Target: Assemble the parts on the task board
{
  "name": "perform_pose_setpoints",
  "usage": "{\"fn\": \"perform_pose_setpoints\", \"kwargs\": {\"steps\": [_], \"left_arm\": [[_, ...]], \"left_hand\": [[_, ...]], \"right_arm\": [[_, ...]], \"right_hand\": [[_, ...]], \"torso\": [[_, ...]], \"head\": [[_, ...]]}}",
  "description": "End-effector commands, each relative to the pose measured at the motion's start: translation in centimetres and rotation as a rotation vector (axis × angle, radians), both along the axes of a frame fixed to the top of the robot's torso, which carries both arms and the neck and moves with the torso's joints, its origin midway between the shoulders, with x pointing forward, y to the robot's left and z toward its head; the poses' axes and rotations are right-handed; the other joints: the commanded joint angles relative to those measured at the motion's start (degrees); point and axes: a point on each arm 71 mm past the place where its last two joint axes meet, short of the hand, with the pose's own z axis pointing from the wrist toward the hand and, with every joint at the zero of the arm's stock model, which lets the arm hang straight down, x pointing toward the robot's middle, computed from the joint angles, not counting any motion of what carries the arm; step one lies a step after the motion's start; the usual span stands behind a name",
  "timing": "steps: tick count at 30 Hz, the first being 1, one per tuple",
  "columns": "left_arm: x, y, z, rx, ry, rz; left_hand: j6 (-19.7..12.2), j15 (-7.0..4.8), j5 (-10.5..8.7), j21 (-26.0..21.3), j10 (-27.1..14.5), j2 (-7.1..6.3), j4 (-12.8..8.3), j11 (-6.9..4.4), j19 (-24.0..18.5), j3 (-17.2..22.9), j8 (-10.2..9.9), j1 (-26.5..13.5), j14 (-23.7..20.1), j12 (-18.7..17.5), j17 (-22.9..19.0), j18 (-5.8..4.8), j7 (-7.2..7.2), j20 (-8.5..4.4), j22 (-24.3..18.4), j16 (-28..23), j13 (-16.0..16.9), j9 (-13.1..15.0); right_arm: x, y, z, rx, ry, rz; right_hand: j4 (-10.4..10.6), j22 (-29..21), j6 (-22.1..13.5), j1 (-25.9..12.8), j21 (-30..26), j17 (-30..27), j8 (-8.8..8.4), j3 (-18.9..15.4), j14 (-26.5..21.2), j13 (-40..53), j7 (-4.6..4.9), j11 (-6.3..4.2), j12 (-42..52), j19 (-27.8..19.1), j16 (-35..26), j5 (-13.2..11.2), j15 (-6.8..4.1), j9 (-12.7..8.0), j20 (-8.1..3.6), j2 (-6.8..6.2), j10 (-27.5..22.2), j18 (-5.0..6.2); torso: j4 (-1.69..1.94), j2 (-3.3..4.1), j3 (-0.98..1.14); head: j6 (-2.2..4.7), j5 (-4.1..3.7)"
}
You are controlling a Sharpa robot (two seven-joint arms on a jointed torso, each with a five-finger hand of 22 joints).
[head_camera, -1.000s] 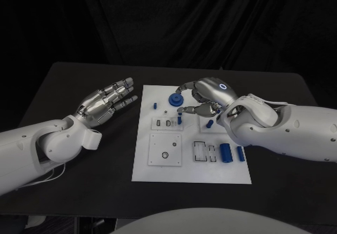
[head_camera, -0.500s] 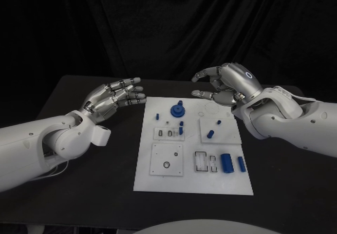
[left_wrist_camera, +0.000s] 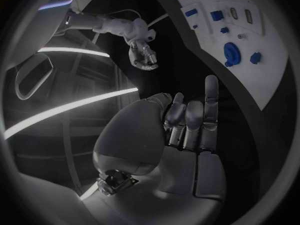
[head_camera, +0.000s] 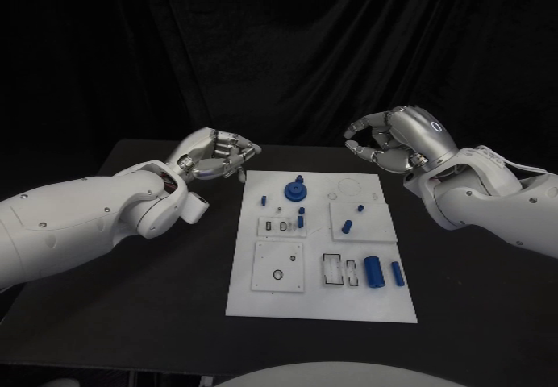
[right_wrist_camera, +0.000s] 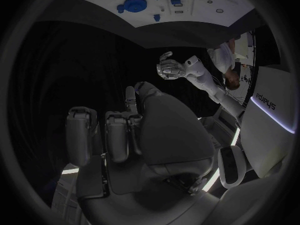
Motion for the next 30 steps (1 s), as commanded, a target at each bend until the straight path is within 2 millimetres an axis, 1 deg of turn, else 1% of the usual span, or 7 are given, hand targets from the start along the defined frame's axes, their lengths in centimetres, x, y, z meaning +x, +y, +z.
{"fn": "perform_pose_setpoints", "kwargs": {"steps": [1, 3, 7, 8, 11, 19, 30], "left_arm": [[0.1, -0.9, -0.6, 0.263, -0.073, 0.006], [0.1, -1.6, -0.8, 0.334, -0.092, 0.006], [0.0, -3.2, -1.1, 0.516, -0.161, 0.017], [0.0, -3.4, -1.1, 0.537, -0.169, 0.020], [-0.2, -4.5, -1.3, 0.610, -0.180, 0.029], [-1.1, -7.2, -2.6, 0.793, -0.054, 0.008], [-1.4, -9.8, -3.5, 0.982, 0.074, 0.009]], "left_hand": [[0.12, 0.10, -1.74, 5.31, 8.76, 0.34, 0.57, -0.31, -0.26, -0.59, 0.69, -1.71, 8.29, 2.95, 10.17, 0.04, -0.30, -0.47, 4.19, 2.99, 10.91, 1.08], [0.54, -0.26, -4.04, 16.31, 18.77, 0.79, 0.94, -0.40, 8.90, -2.33, 1.50, -5.12, 16.65, 4.53, 19.15, -2.21, -0.62, -0.39, 19.94, 3.97, 20.11, 2.60], [3.32, -1.58, -12.30, 26.26, 19.51, 1.44, 0.81, -1.52, 21.27, -7.49, 2.89, -13.05, 20.80, 4.61, 23.57, -4.45, -2.10, -0.96, 36.14, 3.98, 20.75, 5.79], [3.32, -1.58, -12.30, 26.26, 19.51, 1.44, 0.81, -1.52, 21.27, -7.49, 2.89, -13.05, 20.80, 4.61, 23.57, -4.45, -2.10, -0.96, 36.14, 3.98, 20.75, 5.79], [6.14, -3.52, -13.33, 30.97, 19.51, 1.32, 0.94, -3.37, 31.21, -10.21, 4.32, -14.02, 20.80, 4.61, 23.57, -6.78, -3.63, -2.80, 46.66, 3.98, 20.75, 8.93], [8.59, -5.38, -10.87, 32.50, 19.51, 1.84, 0.57, -5.25, 35.27, -13.06, 7.52, -14.81, 20.80, 4.61, 23.57, -7.82, -5.50, -4.67, 51.08, 3.98, 20.75, 15.99], [10.16, -7.57, -8.58, 32.19, 19.51, 2.51, 0.81, -7.50, 35.81, -17.19, 12.69, -16.84, 20.80, 4.61, 23.57, -7.85, -7.84, -6.87, 51.22, 3.98, 20.75, 29.64]], "right_arm": [[0.2, -0.4, -0.5, -0.006, 0.024, -0.012], [0.2, -0.6, -0.8, -0.010, 0.033, -0.017], [0.3, -1.0, -1.4, -0.019, 0.047, -0.028], [0.4, -1.0, -1.5, -0.019, 0.049, -0.029], [0.4, -1.3, -1.8, -0.018, 0.059, -0.038], [0.4, -1.8, -2.2, -0.015, 0.077, -0.053], [0.5, -1.6, -2.5, -0.020, 0.112, -0.066]], "right_hand": [[0.10, 13.35, 0.02, 0.17, 0.05, 15.08, 0.24, 0.15, 5.94, 15.09, 0.04, -0.23, 0.15, 3.31, 0.35, -0.10, -0.21, 0.07, -0.20, -0.13, 6.05, -0.07], [0.09, 13.34, -0.01, 0.20, 0.05, 15.08, 0.26, 0.17, 5.94, 15.09, 0.04, -0.22, 0.15, 3.31, 0.35, -0.11, -0.21, 0.08, -0.19, -0.14, 6.05, -0.06], [-0.06, 13.39, -0.37, 0.85, 0.19, 15.08, 0.74, 0.77, 5.94, 15.09, 0.04, -0.23, 0.15, 3.38, 0.35, 1.72, -0.21, 0.21, -0.15, -0.33, 6.05, -0.10], [-0.01, 13.40, -0.50, 0.95, 0.22, 15.08, 0.92, 0.98, 5.94, 15.09, 0.08, -0.22, 0.15, 3.40, 0.35, 2.59, -0.20, 0.26, -0.14, -0.43, 6.05, -0.10], [0.02, 13.38, -0.57, 1.00, 0.17, 15.08, 1.02, 1.09, 5.94, 15.09, 0.08, -0.21, 0.15, 3.37, 0.35, 2.97, -0.20, 0.28, -0.14, -0.48, 6.05, -0.09], [0.10, 13.39, -0.69, 0.95, 0.22, 15.08, 1.04, 1.13, 5.94, 15.09, 0.16, -0.18, 0.15, 3.40, 0.35, 3.14, -0.19, 0.28, -0.13, -0.55, 6.05, -0.10], [0.21, 13.33, -0.69, 0.83, 0.02, 15.08, 1.15, 1.13, 5.94, 15.09, 0.26, -0.06, 0.15, 3.30, 0.35, 3.23, -0.14, 0.30, -0.12, -0.67, 6.05, -0.05]], "torso": [[-0.57, -1.14, 0.63], [-0.76, -1.31, 0.73], [-1.14, -1.97, 1.05], [-1.20, -2.15, 1.17], [-1.96, -2.85, 1.81], [-3.03, -3.31, 2.93], [-3.75, -3.27, 3.67]], "head": [[-0.30, 0.27], [-0.33, 0.54], [-0.79, 1.09], [-0.89, 1.10], [-1.71, 1.58], [-3.33, 2.55], [-4.41, 2.86]]}}
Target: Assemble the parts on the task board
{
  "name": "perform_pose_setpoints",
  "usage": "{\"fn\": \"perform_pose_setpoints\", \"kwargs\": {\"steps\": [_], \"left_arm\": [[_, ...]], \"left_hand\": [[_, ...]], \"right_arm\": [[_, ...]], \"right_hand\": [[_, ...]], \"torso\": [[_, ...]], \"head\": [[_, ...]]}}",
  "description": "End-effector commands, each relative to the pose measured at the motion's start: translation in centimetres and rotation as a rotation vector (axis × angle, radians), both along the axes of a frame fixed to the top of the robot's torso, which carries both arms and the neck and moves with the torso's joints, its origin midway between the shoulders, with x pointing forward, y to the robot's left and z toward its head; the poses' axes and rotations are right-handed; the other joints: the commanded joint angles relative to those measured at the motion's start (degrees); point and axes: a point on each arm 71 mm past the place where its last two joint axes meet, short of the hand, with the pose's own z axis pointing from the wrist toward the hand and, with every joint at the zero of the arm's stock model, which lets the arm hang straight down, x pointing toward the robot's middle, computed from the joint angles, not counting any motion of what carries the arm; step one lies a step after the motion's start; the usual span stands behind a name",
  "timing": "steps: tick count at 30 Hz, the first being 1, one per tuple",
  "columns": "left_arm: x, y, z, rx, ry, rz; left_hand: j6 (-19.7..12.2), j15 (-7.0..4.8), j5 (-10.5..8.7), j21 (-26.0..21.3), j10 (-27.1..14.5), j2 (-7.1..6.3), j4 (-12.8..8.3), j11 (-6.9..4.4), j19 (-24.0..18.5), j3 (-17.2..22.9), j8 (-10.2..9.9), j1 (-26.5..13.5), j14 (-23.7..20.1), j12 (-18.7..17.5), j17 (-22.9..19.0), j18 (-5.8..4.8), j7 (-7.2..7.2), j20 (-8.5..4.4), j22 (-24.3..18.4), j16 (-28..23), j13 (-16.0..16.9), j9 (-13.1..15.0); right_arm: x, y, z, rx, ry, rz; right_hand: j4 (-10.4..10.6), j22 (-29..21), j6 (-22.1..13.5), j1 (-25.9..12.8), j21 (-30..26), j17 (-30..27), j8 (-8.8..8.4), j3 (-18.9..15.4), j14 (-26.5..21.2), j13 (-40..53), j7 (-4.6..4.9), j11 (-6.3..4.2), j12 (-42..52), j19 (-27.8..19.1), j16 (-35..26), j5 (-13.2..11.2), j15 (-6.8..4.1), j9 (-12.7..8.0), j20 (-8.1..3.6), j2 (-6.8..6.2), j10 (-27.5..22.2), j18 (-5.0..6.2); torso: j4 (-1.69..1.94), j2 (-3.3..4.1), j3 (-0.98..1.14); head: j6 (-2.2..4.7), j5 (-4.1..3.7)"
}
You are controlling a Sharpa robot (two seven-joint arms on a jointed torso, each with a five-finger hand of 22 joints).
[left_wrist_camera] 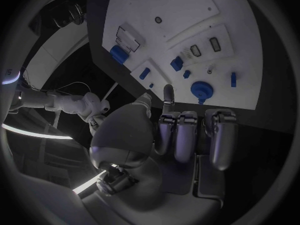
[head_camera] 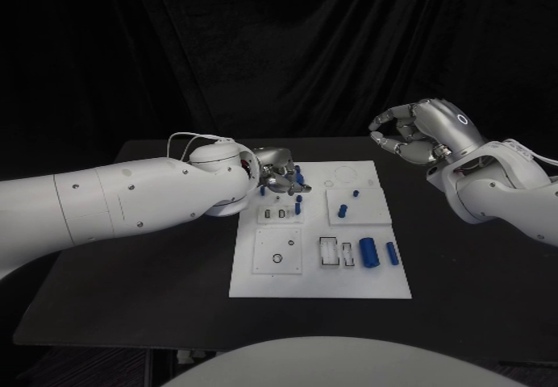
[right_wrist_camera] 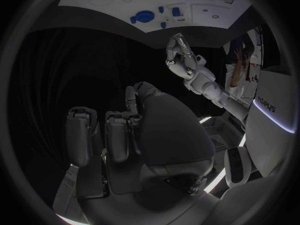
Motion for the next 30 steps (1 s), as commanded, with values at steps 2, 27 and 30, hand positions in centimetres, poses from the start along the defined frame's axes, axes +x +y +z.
{"fn": "perform_pose_setpoints", "kwargs": {"steps": [2, 27, 30], "left_arm": [[0.2, 0.1, -0.6, 0.158, 0.053, 0.066], [1.0, -2.4, -1.0, 0.224, 0.050, 0.163], [1.1, -2.4, -1.1, 0.216, 0.047, 0.173]], "left_hand": [[-0.05, -0.75, 0.46, 0.00, 6.00, 0.29, 0.07, -0.74, 0.55, -1.16, 1.75, -0.55, 5.99, 0.19, 15.06, -0.66, -0.95, -0.70, 7.72, 0.15, 15.06, 4.97], [0.62, -2.19, -0.23, -0.03, 6.00, 1.59, -0.32, -2.05, 1.47, -2.42, 1.24, -0.91, 5.99, 0.19, 15.06, -0.81, -2.14, -2.17, 8.32, 0.15, 15.06, 12.95], [0.91, -2.28, 0.10, 0.01, 6.00, 1.51, -0.39, -2.13, 1.63, -2.38, 0.94, -0.66, 5.99, 0.19, 15.06, -0.85, -2.20, -2.25, 8.46, 0.15, 15.06, 13.28]], "right_arm": [[0.1, 0.0, -0.3, -0.001, 0.032, -0.018], [0.0, -0.2, -0.4, 0.000, 0.043, -0.029], [0.0, -0.2, -0.5, 0.000, 0.043, -0.028]], "right_hand": [[0.06, 13.35, -0.45, 0.30, 0.04, 15.09, 0.39, 0.18, 5.94, 15.09, 0.07, -0.04, 0.15, 3.31, 0.35, 0.33, -0.13, 0.09, -0.12, -0.17, 6.06, -0.05], [-0.32, 13.42, 0.14, 0.95, 0.26, 15.09, 1.10, 0.52, 5.94, 15.09, 0.18, 0.36, 0.15, 3.44, 0.35, -0.06, 0.16, 0.23, 0.08, -0.76, 6.06, -0.11], [-0.36, 13.42, 0.17, 1.01, 0.25, 15.09, 1.15, 0.55, 5.94, 15.09, 0.18, 0.40, 0.15, 3.44, 0.35, -0.08, 0.19, 0.24, 0.10, -0.80, 6.06, -0.11]], "torso": [[-0.48, 0.05, 0.57], [-0.56, -0.43, 0.79], [-0.45, -0.39, 0.72]], "head": [[-0.25, 0.27], [-0.27, 0.39], [-0.27, 0.53]]}}
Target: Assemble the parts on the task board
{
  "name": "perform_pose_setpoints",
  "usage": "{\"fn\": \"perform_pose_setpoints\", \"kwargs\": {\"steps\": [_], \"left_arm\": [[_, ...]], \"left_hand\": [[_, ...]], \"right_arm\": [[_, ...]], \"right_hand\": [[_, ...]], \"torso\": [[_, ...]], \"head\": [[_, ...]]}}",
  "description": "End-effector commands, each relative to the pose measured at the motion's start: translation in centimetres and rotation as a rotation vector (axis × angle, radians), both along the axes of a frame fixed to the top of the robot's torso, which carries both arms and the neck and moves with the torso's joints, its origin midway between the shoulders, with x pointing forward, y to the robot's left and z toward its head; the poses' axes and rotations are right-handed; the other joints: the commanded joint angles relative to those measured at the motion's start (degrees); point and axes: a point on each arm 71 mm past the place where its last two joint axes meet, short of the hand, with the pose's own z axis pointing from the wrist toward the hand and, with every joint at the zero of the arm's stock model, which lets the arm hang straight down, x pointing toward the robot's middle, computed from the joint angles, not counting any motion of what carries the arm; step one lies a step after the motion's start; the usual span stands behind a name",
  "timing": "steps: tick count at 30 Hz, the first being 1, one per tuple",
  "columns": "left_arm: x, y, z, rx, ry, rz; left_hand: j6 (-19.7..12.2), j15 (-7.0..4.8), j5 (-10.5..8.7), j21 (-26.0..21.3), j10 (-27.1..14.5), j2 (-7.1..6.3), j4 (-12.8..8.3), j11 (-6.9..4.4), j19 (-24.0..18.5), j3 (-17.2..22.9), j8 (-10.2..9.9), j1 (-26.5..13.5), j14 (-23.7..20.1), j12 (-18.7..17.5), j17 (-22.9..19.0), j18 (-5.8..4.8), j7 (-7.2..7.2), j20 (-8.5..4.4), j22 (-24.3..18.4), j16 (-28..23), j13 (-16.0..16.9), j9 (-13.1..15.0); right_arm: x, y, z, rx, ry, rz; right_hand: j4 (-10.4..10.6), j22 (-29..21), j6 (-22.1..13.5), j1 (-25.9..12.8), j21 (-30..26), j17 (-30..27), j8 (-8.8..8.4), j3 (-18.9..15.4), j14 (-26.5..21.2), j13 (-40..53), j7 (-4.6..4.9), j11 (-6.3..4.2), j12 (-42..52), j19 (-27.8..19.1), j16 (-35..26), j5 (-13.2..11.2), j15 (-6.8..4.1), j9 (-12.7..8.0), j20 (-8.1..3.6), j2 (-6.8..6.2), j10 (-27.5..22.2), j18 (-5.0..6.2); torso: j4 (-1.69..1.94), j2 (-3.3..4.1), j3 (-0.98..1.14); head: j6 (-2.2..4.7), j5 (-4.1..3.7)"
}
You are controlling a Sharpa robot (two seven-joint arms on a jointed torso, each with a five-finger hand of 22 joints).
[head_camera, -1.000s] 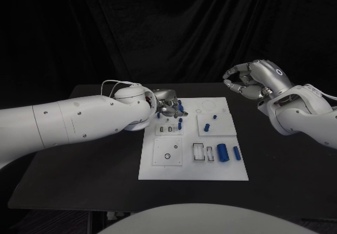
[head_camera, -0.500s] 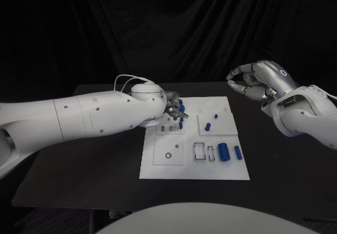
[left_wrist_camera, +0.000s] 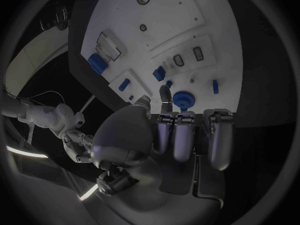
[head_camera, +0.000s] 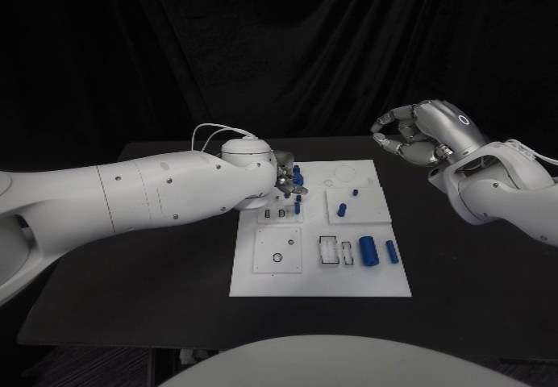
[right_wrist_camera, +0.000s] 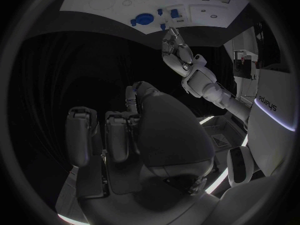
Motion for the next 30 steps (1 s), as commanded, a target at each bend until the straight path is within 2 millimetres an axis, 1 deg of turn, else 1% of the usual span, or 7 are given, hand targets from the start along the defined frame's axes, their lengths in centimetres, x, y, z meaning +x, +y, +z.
{"fn": "perform_pose_setpoints", "kwargs": {"steps": [1, 7, 13, 16, 20, 26, 30], "left_arm": [[0.1, -0.1, -0.1, -0.017, -0.023, 0.026], [0.1, -0.2, -0.7, -0.026, -0.018, 0.027], [0.1, -0.3, -1.5, -0.041, -0.015, 0.030], [0.2, -0.3, -1.9, -0.049, -0.014, 0.033], [0.2, -0.3, -2.2, -0.055, -0.014, 0.034], [0.1, -0.4, -2.6, -0.063, -0.009, 0.026], [0.1, -0.4, -2.9, -0.064, -0.003, 0.023]], "left_hand": [[0.10, -0.47, 0.33, 0.01, 6.06, 0.00, -0.38, -0.54, 1.63, 0.13, -0.37, 0.84, 6.15, 0.20, 15.08, -0.87, -0.14, -0.41, 8.48, 0.15, 15.07, 0.22], [0.20, -0.52, 0.53, -0.08, 6.06, 0.05, -0.37, -0.58, 1.54, 0.19, -0.64, 0.96, 6.15, 0.20, 15.08, -0.82, -0.17, -0.45, 8.30, 0.15, 15.07, 0.38], [0.18, -0.53, 0.51, -0.14, 6.06, 0.03, -0.21, -0.55, 1.52, 0.13, -1.14, 0.87, 6.15, 0.20, 15.08, -0.80, -0.13, -0.49, 8.21, 0.15, 15.07, 0.53], [0.27, -0.52, 0.33, -0.13, 6.06, 0.01, -0.09, -0.54, 1.56, 0.04, -1.34, 0.72, 6.15, 0.20, 15.08, -0.81, -0.11, -0.49, 8.26, 0.15, 15.07, 0.63], [0.37, -0.51, 0.10, -0.15, 6.06, 0.04, 0.06, -0.53, 1.57, -0.08, -1.61, 0.47, 6.15, 0.20, 15.08, -0.82, -0.09, -0.49, 8.26, 0.15, 15.07, 0.76], [0.67, -0.51, -0.12, -0.18, 6.06, 0.16, 0.17, -0.53, 1.60, -0.26, -1.86, 0.05, 6.15, 0.20, 15.08, -0.82, -0.10, -0.49, 8.26, 0.15, 15.07, 1.01], [0.73, -0.51, -0.10, -0.22, 6.06, 0.19, 0.16, -0.54, 1.54, -0.28, -1.92, -0.01, 6.15, 0.20, 15.08, -0.79, -0.11, -0.50, 8.17, 0.15, 15.07, 1.08]], "right_arm": [[0.0, -0.1, -0.2, 0.002, 0.012, -0.016], [0.0, 0.0, -0.2, 0.002, 0.012, -0.012], [0.1, 0.1, -0.3, 0.000, 0.012, -0.010], [0.1, 0.1, -0.3, 0.000, 0.011, -0.007], [0.0, 0.1, -0.3, 0.000, 0.010, -0.007], [0.0, 0.0, -0.3, 0.000, 0.009, -0.007], [0.0, 0.1, -0.3, 0.000, 0.010, -0.005]], "right_hand": [[-0.06, 13.44, 0.19, 0.37, 0.28, 15.09, 0.35, 0.26, 5.94, 15.09, 0.18, 0.42, 0.15, 3.45, 0.35, -0.08, 0.21, 0.08, 0.11, -0.13, 6.07, -0.11], [-0.15, 13.45, 0.24, 0.51, 0.31, 15.09, 0.42, 0.33, 5.94, 15.09, 0.20, 0.47, 0.15, 3.47, 0.35, -0.11, 0.25, 0.09, 0.14, -0.20, 6.07, -0.12], [-0.16, 13.45, 0.25, 0.53, 0.33, 15.09, 0.45, 0.34, 5.94, 15.09, 0.22, 0.49, 0.15, 3.48, 0.35, -0.13, 0.27, 0.09, 0.16, -0.24, 6.07, -0.12], [-0.12, 13.46, 0.28, 0.49, 0.34, 15.09, 0.55, 0.28, 5.94, 15.09, 0.29, 0.57, 0.15, 3.49, 0.35, -0.54, 0.35, 0.07, 0.24, -0.53, 6.07, -0.12], [-0.02, 13.46, 0.29, 0.40, 0.36, 15.09, 0.62, 0.27, 5.94, 15.09, 0.33, 0.61, 0.15, 3.51, 0.35, -0.92, 0.40, 0.05, 0.29, -0.62, 6.07, -0.13], [0.04, 13.47, 0.31, 0.37, 0.37, 15.09, 0.65, 0.27, 5.94, 15.09, 0.33, 0.62, 0.15, 3.52, 0.35, -1.08, 0.42, 0.04, 0.31, -0.64, 6.07, -0.13], [0.05, 13.46, 0.31, 0.36, 0.35, 15.09, 0.66, 0.27, 5.94, 15.09, 0.32, 0.63, 0.15, 3.51, 0.35, -1.12, 0.42, 0.04, 0.31, -0.64, 6.07, -0.12]], "torso": [[0.07, 0.00, -0.03], [-0.02, -0.14, -0.03], [0.18, -0.24, -0.06], [0.18, -0.39, 0.04], [0.12, -0.39, 0.10], [0.09, -0.25, -0.05], [-0.15, -0.24, -0.14]], "head": [[0.01, 0.07], [0.01, 0.10], [0.01, -0.42], [0.01, -0.72], [0.01, -0.69], [0.01, -0.79], [0.01, -0.74]]}}
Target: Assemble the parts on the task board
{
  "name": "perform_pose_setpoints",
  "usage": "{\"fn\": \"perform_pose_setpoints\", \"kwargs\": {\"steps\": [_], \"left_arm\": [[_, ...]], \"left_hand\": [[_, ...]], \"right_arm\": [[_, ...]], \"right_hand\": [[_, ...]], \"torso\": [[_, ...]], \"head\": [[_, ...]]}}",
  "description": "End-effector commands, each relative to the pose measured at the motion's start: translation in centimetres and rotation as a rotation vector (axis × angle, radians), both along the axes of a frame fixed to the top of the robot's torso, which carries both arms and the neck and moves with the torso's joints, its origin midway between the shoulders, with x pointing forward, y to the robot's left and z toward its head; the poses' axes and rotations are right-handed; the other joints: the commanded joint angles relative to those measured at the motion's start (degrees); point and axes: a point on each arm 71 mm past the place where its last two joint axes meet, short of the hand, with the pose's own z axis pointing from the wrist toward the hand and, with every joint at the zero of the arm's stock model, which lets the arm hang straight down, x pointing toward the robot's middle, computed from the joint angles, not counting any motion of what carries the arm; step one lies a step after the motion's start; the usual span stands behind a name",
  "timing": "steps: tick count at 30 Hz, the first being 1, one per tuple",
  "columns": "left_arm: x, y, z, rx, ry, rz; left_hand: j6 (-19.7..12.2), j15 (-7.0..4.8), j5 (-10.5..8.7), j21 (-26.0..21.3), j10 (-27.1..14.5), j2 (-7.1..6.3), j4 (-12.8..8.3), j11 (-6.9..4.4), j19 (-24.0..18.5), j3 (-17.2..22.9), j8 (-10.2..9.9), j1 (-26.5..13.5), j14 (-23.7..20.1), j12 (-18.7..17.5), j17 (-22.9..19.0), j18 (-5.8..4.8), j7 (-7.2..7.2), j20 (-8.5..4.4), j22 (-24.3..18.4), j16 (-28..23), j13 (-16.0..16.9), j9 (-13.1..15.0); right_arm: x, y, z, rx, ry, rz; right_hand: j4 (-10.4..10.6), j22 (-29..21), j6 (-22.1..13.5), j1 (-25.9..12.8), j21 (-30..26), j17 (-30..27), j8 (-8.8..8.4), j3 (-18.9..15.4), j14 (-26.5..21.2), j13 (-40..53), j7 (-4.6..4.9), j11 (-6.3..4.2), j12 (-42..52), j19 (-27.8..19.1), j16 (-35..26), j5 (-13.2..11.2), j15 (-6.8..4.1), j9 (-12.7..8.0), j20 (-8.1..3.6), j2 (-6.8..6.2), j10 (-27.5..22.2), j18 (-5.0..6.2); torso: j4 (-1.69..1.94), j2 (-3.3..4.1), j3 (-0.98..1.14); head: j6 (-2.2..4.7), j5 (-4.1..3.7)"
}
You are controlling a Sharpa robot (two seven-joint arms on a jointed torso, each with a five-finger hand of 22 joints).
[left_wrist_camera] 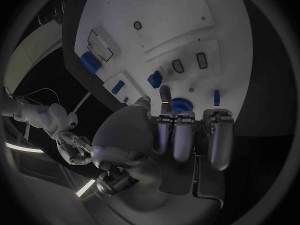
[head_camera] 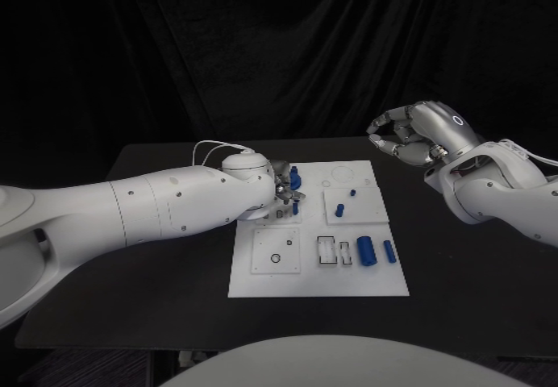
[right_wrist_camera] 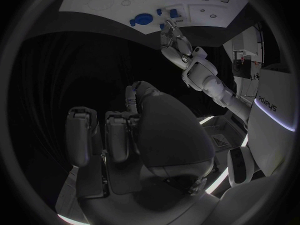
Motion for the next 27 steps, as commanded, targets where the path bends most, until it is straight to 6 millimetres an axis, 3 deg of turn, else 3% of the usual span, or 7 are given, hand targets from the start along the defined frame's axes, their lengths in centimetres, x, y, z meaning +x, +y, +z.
{"fn": "perform_pose_setpoints", "kwargs": {"steps": [1, 17, 27], "left_arm": [[-0.1, -0.4, -0.1, -0.026, -0.008, -0.023], [-0.3, -0.4, -1.2, -0.028, 0.015, -0.034], [-0.3, -0.4, -1.5, -0.023, 0.024, -0.036]], "left_hand": [[0.32, -0.32, -0.26, -0.25, 5.85, 0.21, 0.07, -0.34, 1.49, -0.20, -0.19, -0.47, 5.94, 0.20, 15.09, -0.78, -0.13, -0.50, 8.11, 0.15, 15.08, 0.09], [0.23, -0.33, 0.13, -0.41, 5.85, 0.34, -0.06, -0.34, 1.32, -0.14, -0.67, -0.39, 5.94, 0.20, 15.09, -0.71, -0.09, -0.51, 7.84, 0.15, 15.08, 0.33], [0.16, -0.31, 0.43, -0.47, 5.85, 0.37, -0.30, -0.32, 1.29, -0.01, -1.07, -0.06, 5.94, 0.20, 15.09, -0.70, -0.07, -0.50, 7.78, 0.15, 15.08, 0.56]], "right_arm": [[0.0, 0.0, -0.1, 0.001, 0.004, -0.005], [0.0, 0.1, -0.2, -0.002, 0.008, 0.002], [0.0, 0.2, -0.2, -0.002, 0.009, 0.004]], "right_hand": [[0.21, 13.47, 0.11, 0.04, 0.36, 15.09, 0.22, 0.12, 5.94, 15.09, 0.12, 0.42, 0.15, 3.51, 0.35, -0.37, 0.42, 0.05, 0.31, -0.33, 5.86, -0.12], [0.22, 13.42, 0.12, 0.03, 0.20, 15.04, 0.24, 0.12, 5.93, 15.09, 0.12, 0.42, 0.15, 3.43, 0.29, -0.44, 0.43, 0.04, 0.33, -0.37, 5.86, -0.08], [0.23, 13.40, 0.13, 0.02, 0.15, 15.02, 0.24, 0.11, 5.92, 15.09, 0.13, 0.42, 0.15, 3.41, 0.27, -0.46, 0.43, 0.04, 0.33, -0.39, 5.86, -0.07]], "torso": [[-0.22, 0.01, -0.12], [-0.04, -0.25, 0.02], [0.00, -0.19, -0.07]], "head": [[-0.01, 0.05], [-0.01, -0.16], [-0.01, 0.05]]}}
